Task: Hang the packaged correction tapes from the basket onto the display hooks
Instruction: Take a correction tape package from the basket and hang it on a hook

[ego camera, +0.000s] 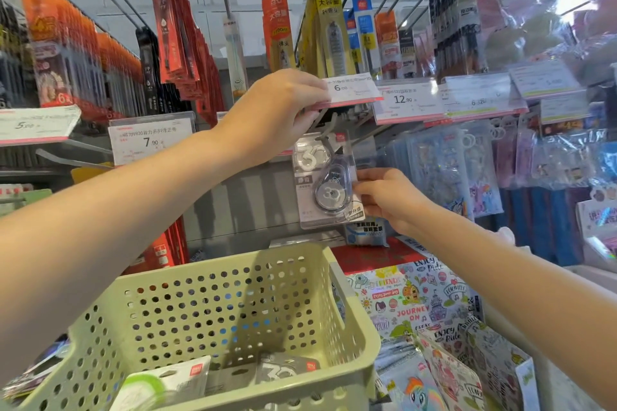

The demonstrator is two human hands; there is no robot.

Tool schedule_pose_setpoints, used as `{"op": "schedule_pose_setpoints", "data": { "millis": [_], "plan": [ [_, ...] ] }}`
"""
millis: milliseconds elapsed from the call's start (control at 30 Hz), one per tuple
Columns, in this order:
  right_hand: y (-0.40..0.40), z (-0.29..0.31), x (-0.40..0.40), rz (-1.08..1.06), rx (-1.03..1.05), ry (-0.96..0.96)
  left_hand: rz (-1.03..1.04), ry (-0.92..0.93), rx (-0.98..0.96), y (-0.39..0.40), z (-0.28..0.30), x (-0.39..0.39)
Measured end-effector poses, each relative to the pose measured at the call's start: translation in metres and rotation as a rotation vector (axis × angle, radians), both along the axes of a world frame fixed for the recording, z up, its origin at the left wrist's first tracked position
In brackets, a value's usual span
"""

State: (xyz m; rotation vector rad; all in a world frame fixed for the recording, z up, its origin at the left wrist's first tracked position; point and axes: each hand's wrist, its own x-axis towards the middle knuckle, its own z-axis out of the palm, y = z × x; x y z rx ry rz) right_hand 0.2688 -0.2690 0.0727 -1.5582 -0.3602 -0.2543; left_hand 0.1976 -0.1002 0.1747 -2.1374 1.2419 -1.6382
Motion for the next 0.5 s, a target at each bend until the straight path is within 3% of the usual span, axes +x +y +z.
{"op": "schedule_pose_setpoints", "data": {
  "millis": [333, 500],
  "plan": [
    [0.007, -0.003, 0.003, 0.023, 0.026, 0.027, 0.078, -0.054, 0.077, 0.004, -0.004, 0.000],
    [0.006, -0.005, 0.004, -0.088, -0.115, -0.048, 0.112, -0.021, 0.066, 0.012, -0.012, -0.001]
  ]
}}
